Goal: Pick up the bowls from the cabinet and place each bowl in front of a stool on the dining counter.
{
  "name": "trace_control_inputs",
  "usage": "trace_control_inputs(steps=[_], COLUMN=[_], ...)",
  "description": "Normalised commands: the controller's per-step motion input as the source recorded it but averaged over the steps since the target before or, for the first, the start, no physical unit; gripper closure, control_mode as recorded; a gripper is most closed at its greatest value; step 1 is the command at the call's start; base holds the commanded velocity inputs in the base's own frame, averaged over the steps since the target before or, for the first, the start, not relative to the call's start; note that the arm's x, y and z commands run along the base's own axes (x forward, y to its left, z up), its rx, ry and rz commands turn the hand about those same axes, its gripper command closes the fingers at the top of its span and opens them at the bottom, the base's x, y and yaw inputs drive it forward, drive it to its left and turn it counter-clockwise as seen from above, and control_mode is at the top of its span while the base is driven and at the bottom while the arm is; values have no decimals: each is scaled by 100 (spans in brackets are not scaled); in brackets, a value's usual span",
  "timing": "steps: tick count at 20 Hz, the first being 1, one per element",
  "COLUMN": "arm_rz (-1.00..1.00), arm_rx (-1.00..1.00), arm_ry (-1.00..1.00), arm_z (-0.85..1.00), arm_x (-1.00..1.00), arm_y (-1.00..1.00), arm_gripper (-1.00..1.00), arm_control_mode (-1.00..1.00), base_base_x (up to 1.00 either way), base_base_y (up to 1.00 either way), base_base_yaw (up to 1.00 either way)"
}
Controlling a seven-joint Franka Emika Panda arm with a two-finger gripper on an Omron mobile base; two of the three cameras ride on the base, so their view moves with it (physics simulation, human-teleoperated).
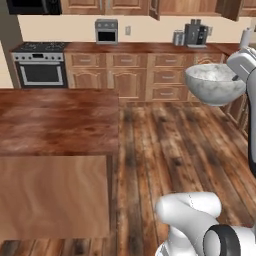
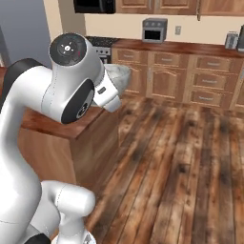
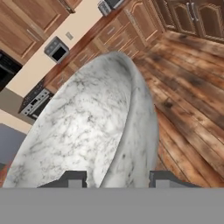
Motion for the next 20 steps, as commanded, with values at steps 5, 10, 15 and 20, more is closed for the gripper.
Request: trace_control_inputs(steps=[5,10,15,20], arm_rz=[0,0,0,0], arm_rx=[0,0,0,0], arm_ry=[0,0,0,0], arm_z=[0,0,0,0], arm_x=[0,0,0,0], arm_y=[0,0,0,0], arm_gripper=[100,100,100,100], arm_control_mode=[100,100,100,100], base_base_x=[-100,-100,-100,-100], base_base_y=[1,-14,-30,-28], base_base_yaw=[0,0,2,1])
